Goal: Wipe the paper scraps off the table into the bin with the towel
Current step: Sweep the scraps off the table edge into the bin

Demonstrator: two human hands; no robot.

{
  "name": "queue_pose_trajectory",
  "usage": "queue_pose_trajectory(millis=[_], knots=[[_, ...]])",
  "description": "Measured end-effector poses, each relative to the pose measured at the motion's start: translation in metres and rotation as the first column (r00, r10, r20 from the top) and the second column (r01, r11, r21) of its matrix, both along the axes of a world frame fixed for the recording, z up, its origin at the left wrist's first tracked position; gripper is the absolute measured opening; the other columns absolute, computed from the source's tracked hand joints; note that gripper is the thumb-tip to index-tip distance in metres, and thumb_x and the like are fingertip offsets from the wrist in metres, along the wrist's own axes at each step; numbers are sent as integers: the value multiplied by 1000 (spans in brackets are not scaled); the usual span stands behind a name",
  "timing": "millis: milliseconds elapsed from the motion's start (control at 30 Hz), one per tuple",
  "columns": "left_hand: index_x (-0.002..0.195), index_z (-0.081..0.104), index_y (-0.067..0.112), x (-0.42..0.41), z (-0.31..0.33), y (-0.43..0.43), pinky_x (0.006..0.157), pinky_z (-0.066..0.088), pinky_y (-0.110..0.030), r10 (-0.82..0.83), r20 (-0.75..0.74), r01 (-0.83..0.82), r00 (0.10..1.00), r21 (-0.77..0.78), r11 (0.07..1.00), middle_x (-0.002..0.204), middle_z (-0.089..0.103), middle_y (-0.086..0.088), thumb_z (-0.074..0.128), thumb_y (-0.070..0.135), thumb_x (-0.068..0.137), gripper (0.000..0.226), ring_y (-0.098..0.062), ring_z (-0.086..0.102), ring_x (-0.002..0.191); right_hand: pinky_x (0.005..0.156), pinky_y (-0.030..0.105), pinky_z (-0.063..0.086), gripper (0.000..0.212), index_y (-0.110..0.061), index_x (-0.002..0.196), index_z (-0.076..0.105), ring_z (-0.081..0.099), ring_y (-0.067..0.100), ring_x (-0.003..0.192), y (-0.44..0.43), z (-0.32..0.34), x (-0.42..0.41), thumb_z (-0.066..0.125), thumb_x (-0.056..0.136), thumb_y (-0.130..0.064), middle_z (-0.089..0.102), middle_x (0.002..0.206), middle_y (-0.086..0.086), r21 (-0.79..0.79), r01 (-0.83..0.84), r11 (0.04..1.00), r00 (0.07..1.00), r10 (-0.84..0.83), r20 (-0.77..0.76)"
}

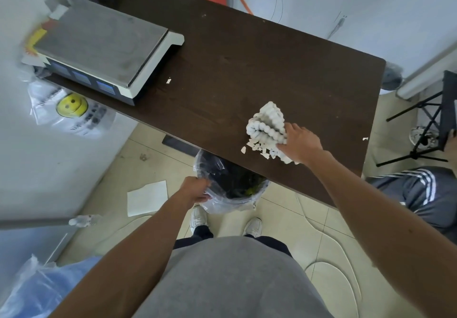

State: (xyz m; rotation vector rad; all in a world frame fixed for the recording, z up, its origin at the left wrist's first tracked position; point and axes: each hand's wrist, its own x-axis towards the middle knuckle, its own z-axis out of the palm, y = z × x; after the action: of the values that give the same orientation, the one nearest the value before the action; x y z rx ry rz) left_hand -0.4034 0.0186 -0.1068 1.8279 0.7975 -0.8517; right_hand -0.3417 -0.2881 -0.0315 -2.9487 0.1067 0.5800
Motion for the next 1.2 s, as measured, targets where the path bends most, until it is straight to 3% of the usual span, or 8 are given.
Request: queue_pose_trajectory(millis=[133, 367, 467, 667, 800, 900, 1033, 1200], knots=[[99, 61, 3, -4, 2, -5, 87, 60, -40, 9, 0, -9, 1000, -25, 1000, 90, 69, -14, 63, 15, 97, 12, -18, 71, 61, 95, 43, 46, 67, -15, 141, 38, 51, 29, 122, 18, 1, -12, 60, 90, -50, 52, 134, 4, 38, -48, 998, 999, 48, -19], [93, 62, 3, -7, 5, -11, 63, 59, -28, 25, -24, -26, 999, -61, 998, 96, 73, -18, 64, 13, 96, 10, -19, 73, 61, 94, 46, 48, 65, -19, 138, 41, 51, 29, 117, 54, -10, -42, 63, 85, -50, 53, 126, 3, 95, -133, 987, 991, 130, 41], [104, 66, -1, -6, 4, -13, 60, 60, -27, 17, -27, -19, 999, -62, 998, 103, 75, -19, 67, 13, 92, 18, -19, 73, 60, 93, 45, 47, 65, -20, 138, 42, 52, 30, 112, 63, -14, -54, 62, 84, -51, 53, 122, 4, 74, -171, 983, 984, 166, 62], [108, 67, -3, -2, 3, -16, 66, 62, -31, 28, -32, -31, 999, -80, 996, 96, 76, -18, 64, 12, 92, 22, -20, 73, 60, 83, 42, 50, 50, -21, 129, 51, 53, 26, 103, 73, -17, -71, 61, 85, -44, 57, 112, 1, 144, -144, 979, 986, 130, 106], [110, 66, -4, 0, 4, -16, 65, 62, -31, 37, -27, -39, 999, -75, 996, 99, 76, -20, 61, 13, 93, 24, -21, 74, 61, 82, 39, 47, 37, -14, 120, 53, 58, 31, 104, 68, -9, -56, 58, 89, -32, 58, 112, 5, 199, -203, 959, 979, 203, 20], [110, 66, -3, 3, 1, -15, 67, 63, -32, 50, -28, -52, 998, -64, 997, 99, 75, -21, 61, 15, 94, 25, -21, 74, 57, 86, 41, 47, 40, -13, 125, 51, 59, 33, 107, 54, 4, -34, 58, 90, -32, 57, 119, 8, 178, -220, 959, 974, 228, -21], [109, 65, 1, 3, -5, -14, 85, 61, -39, 64, -29, -66, 997, -67, 996, 102, 73, -22, 61, 16, 95, 20, -19, 73, 58, 85, 42, 45, 37, -14, 122, 51, 55, 33, 109, 43, 13, -12, 59, 90, -29, 55, 119, 7, 189, -129, 973, 992, 125, 32], [106, 66, 0, 3, -1, -14, 76, 63, -35, 63, -22, -65, 998, -65, 996, 104, 74, -22, 55, 14, 96, 21, -20, 75, 60, 96, 45, 45, 54, -19, 141, 41, 49, 33, 120, 54, -5, -24, 56, 91, -34, 52, 130, 7, 106, -139, 985, 990, 142, -20]])
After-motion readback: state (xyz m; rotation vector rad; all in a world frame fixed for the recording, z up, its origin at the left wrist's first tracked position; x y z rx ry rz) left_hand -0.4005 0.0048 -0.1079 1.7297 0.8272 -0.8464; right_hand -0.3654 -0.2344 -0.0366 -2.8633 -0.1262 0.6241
